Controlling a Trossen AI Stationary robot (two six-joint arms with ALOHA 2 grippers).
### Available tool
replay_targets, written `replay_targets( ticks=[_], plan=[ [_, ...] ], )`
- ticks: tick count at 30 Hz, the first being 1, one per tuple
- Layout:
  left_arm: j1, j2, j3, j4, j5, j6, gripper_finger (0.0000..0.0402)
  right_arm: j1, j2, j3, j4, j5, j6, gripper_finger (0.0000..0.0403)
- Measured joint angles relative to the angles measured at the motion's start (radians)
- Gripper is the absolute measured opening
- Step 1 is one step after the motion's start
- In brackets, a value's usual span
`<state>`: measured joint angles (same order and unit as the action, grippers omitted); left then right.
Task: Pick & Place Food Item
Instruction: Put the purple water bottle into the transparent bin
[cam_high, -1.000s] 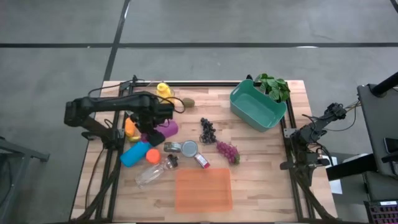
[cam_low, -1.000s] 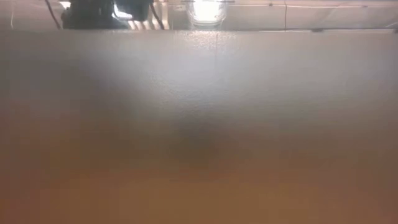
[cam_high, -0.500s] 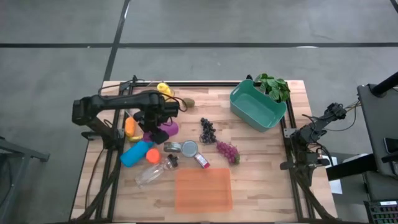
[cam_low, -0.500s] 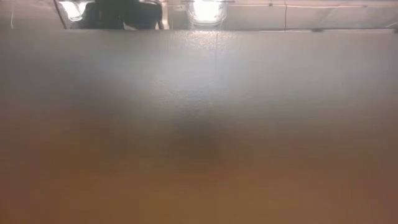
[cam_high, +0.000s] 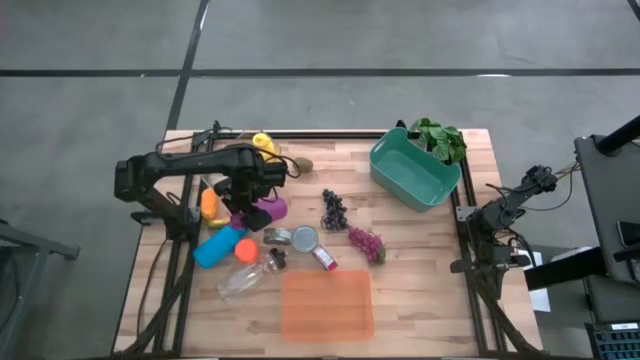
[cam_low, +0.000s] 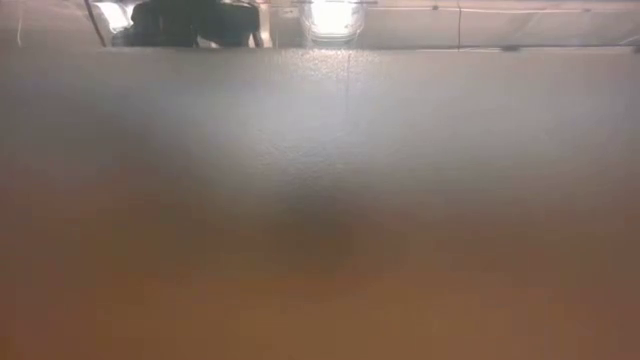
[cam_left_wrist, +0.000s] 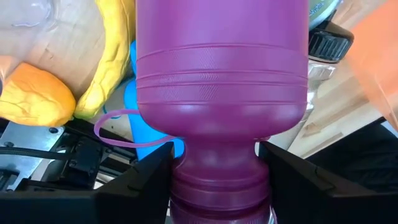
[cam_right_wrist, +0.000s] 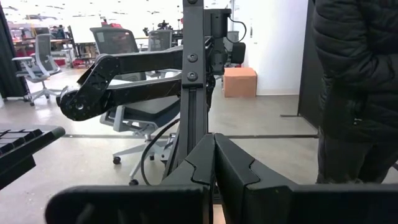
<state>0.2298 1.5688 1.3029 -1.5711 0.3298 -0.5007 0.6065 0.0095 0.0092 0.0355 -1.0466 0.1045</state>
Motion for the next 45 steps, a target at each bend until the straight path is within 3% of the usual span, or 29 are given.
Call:
replay_targets(
  ticks=[6,12,16,20,27,31,36,45],
  plan=[
    [-0.004,-0.001,0.000,0.000,-0.016,0.030,0.0214,0.000,0.000,0.000,0.000,0.000,0.000,0.0008],
    [-0.025,-0.021,0.009,0.040,-0.060,0.192,0.0214,0.000,0.000,0.000,0.000,0.000,0.000,0.0008],
    [-0.064,-0.066,0.010,0.095,-0.158,0.308,0.0214,0.000,0.000,0.000,0.000,0.000,0.000,0.0008],
    [-0.113,-0.120,0.009,0.156,-0.267,0.326,0.0214,0.000,0.000,0.000,0.000,0.000,0.000,0.0008],
    [-0.210,-0.209,-0.021,0.413,-0.484,0.378,0.0214,0.000,0.000,0.000,0.000,0.000,0.000,0.0008],
    [-0.253,-0.248,-0.055,0.503,-0.544,0.428,0.0214,0.000,0.000,0.000,0.000,0.000,0.000,0.0008],
    [-0.257,-0.256,-0.066,0.464,-0.526,0.351,0.0214,0.000,0.001,0.000,0.000,0.000,0.000,0.0008],
    [-0.253,-0.256,-0.051,0.139,-0.402,0.004,0.0214,0.000,0.001,0.000,0.000,0.000,0.000,0.0008]
  ],
)
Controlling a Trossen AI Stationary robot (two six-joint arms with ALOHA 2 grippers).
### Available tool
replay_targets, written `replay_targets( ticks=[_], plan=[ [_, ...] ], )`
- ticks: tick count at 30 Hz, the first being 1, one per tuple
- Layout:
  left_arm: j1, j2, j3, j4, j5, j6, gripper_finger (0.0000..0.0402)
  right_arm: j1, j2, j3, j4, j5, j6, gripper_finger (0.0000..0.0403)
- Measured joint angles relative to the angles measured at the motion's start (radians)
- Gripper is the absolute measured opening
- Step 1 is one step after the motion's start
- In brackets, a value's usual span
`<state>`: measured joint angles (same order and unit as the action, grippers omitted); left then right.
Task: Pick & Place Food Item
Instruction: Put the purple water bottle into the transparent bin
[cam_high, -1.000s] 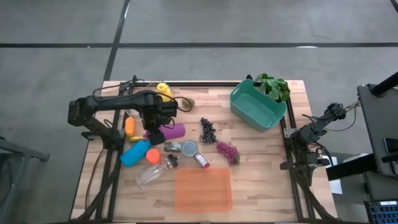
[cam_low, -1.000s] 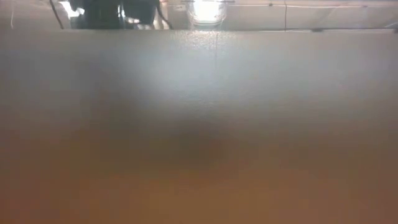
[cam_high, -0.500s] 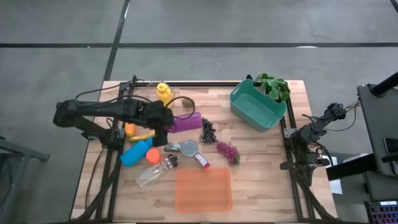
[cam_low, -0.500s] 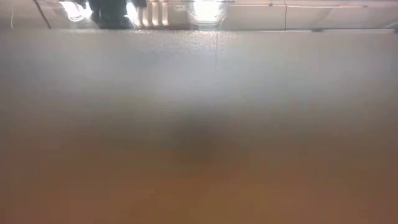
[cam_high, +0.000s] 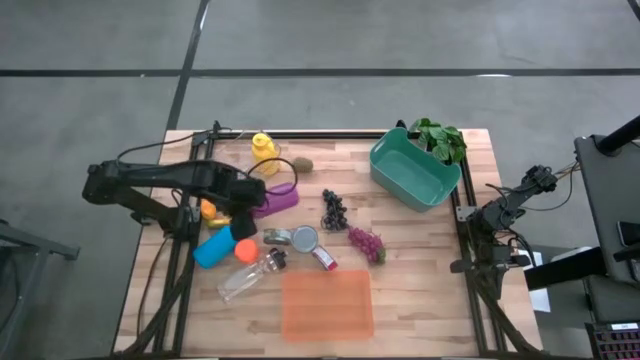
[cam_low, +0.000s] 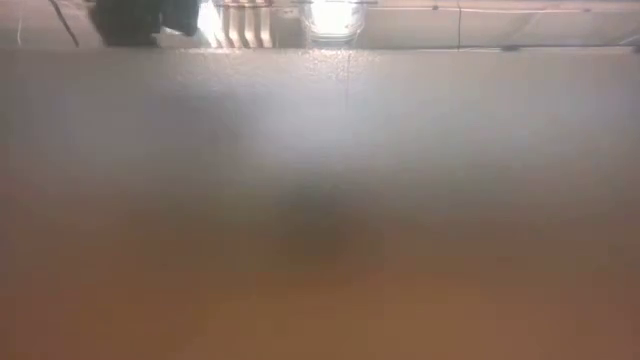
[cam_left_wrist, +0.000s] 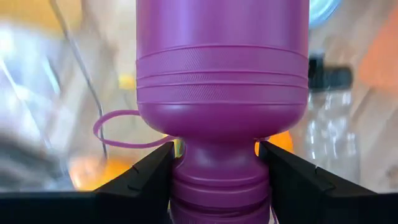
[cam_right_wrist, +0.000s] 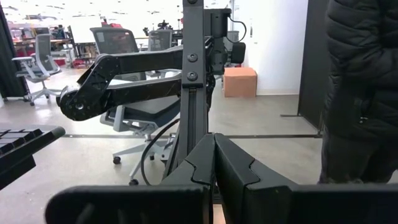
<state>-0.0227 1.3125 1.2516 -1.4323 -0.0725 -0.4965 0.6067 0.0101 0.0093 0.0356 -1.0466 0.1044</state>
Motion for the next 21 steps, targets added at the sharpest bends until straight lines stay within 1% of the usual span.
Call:
replay_targets(
  ticks=[4,8,11,21],
  plan=[
    [0.000,0.000,-0.032,-0.070,0.074,-0.113,0.0214,0.000,0.000,0.000,0.000,0.000,0.000,0.0008],
    [0.002,0.000,-0.064,-0.141,0.209,-0.174,0.0214,0.000,0.000,0.000,0.000,0.000,0.000,0.0008],
    [0.002,-0.007,-0.096,-0.137,0.285,-0.190,0.0214,0.000,0.000,0.000,0.000,0.000,0.000,0.0008],
    [0.035,-0.008,-0.166,-0.138,0.385,-0.196,0.0214,0.000,-0.001,0.000,0.000,0.000,0.000,0.0008]
  ],
)
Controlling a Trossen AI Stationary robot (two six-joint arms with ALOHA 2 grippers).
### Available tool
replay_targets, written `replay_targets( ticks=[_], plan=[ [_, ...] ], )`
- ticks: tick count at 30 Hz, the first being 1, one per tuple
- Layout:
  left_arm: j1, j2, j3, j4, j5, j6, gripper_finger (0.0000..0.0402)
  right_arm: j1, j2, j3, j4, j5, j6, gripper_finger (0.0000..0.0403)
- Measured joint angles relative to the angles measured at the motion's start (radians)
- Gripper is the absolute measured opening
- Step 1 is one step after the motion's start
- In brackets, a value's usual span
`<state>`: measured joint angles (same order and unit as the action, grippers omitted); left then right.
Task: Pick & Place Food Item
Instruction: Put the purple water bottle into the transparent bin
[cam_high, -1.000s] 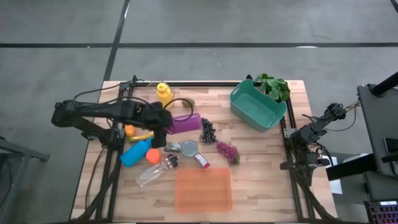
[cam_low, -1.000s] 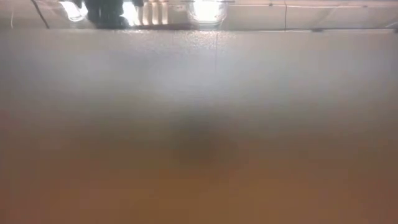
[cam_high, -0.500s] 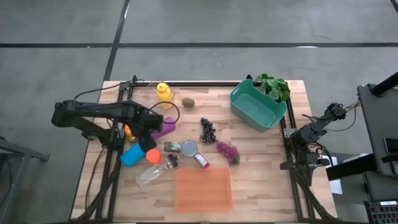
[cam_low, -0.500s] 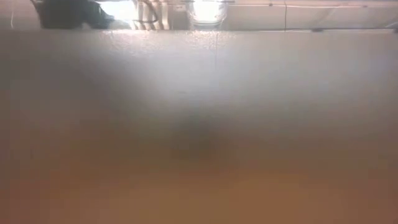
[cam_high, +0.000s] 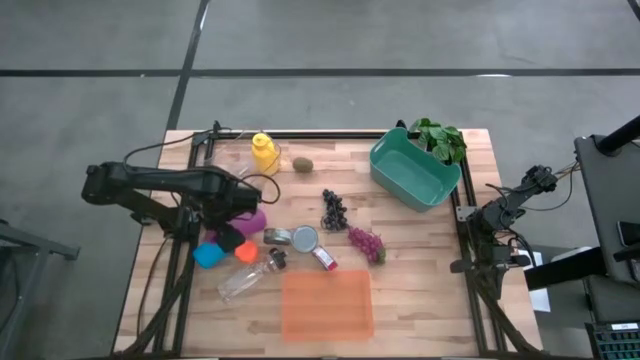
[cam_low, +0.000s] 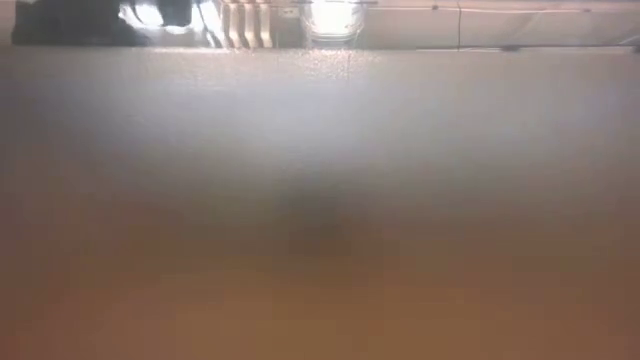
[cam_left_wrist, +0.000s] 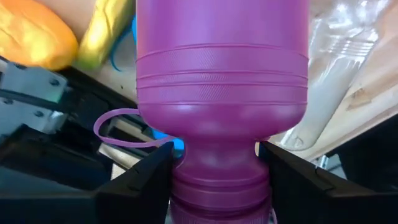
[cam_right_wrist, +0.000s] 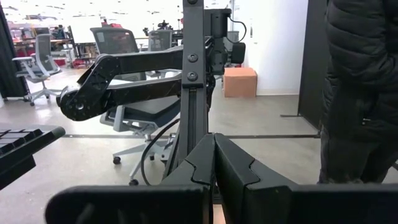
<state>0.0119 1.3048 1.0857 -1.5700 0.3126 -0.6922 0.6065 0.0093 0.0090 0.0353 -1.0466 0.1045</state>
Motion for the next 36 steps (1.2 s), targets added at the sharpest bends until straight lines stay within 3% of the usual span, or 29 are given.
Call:
replay_targets(
  ticks=[10,20,36],
  plan=[
    [0.099,0.014,-0.040,-0.001,0.076,0.067,0.0214,0.000,0.000,0.000,0.000,0.000,0.000,0.0008],
    [0.140,0.146,-0.016,0.001,0.119,0.217,0.0214,0.000,0.000,0.000,0.000,0.000,0.000,0.0008],
    [0.141,0.152,-0.022,0.000,0.196,0.194,0.0214,0.000,0.000,0.000,0.000,0.000,0.000,0.0008]
  ],
)
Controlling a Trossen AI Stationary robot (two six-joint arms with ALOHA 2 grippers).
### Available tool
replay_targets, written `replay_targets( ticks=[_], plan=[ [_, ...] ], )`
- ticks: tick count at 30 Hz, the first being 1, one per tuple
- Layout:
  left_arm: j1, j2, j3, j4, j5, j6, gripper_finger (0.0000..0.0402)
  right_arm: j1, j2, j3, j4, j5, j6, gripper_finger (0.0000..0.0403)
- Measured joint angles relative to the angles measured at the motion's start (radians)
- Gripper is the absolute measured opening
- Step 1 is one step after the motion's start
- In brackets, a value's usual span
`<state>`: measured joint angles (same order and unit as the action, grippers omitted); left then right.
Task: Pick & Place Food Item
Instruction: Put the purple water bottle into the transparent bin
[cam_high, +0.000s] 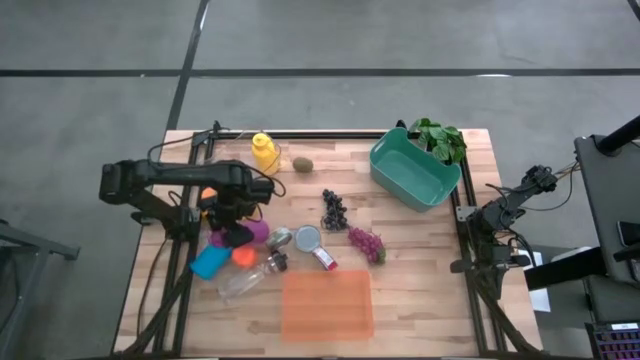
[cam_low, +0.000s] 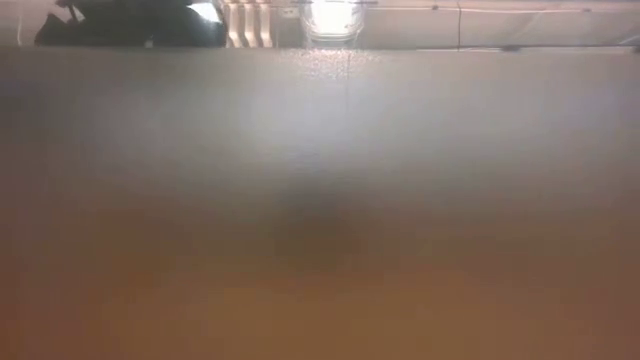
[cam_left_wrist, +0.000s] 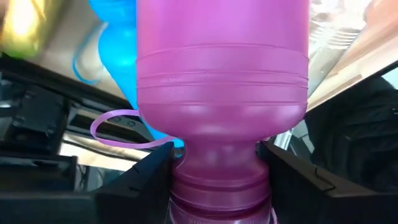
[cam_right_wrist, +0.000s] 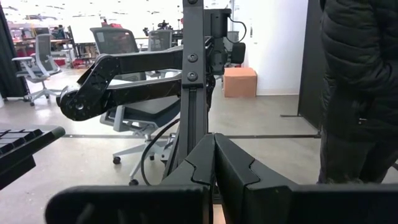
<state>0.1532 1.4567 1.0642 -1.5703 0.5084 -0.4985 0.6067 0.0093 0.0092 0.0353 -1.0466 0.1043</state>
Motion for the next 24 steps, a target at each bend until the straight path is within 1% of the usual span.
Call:
replay_targets(
  ticks=[8,17,24],
  plan=[
    [-0.001,0.000,-0.057,-0.001,0.114,-0.056,0.0214,0.000,0.000,0.000,0.000,0.000,0.000,0.0008],
    [-0.001,-0.002,-0.056,-0.001,0.229,-0.092,0.0214,0.000,0.000,0.000,0.000,0.000,0.000,0.0008],
    [-0.001,-0.002,-0.056,-0.001,0.284,-0.176,0.0214,0.000,0.000,0.000,0.000,0.000,0.000,0.0008]
  ],
)
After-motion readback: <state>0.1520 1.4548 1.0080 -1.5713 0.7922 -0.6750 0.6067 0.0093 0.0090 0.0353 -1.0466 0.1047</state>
